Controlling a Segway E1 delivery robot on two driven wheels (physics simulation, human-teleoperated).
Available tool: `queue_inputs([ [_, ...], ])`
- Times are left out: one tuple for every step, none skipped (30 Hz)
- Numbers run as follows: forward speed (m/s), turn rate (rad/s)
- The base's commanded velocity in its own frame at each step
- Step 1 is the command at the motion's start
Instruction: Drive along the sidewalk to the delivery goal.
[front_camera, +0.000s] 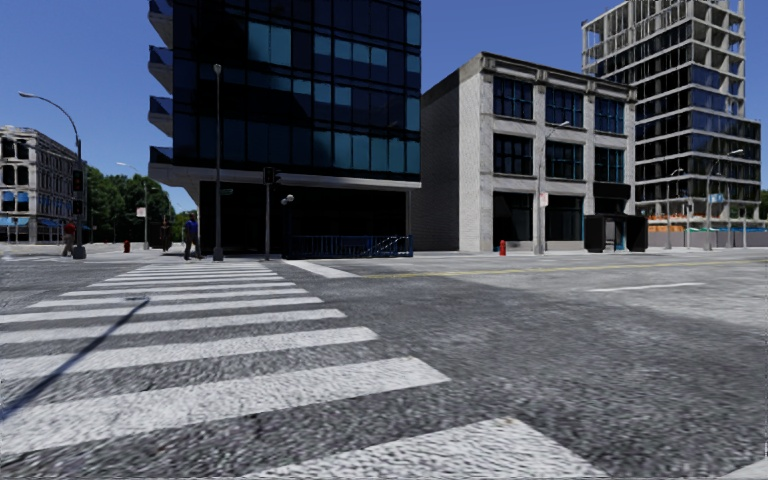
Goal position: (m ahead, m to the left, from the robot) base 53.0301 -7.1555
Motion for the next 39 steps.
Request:
queue_inputs([
  [1.17, 0.57],
  [1.17, 0.57],
  [1.17, 0.57],
  [1.17, 0.57],
  [1.17, 0.57],
  [1.17, 0.57],
  [1.17, 0.57],
  [1.17, 0.57],
  [1.17, 0.57],
  [1.17, 0.57],
  [1.17, 0.57],
  [1.17, 0.57],
  [1.17, 0.57],
  [1.17, 0.57],
  [1.17, 0.56],
  [1.17, 0.56],
  [1.17, 0.48],
  [1.17, 0.45],
  [1.17, 0.45],
  [1.17, 0.44],
  [1.17, 0.44],
  [1.17, 0.44],
  [1.17, 0.44],
  [1.17, 0.45],
  [1.17, 0.45],
  [1.17, 0.37],
  [1.17, 0.37],
  [1.17, 0.12],
  [1.17, 0.00],
  [1.17, 0.00],
  [1.17, 0.00],
  [1.17, 0.00],
  [1.18, 0.00],
  [1.18, 0.00],
  [1.21, 0.00],
  [1.24, 0.00],
  [1.29, 0.00],
  [1.29, 0.00],
  [1.32, 0.00],
])
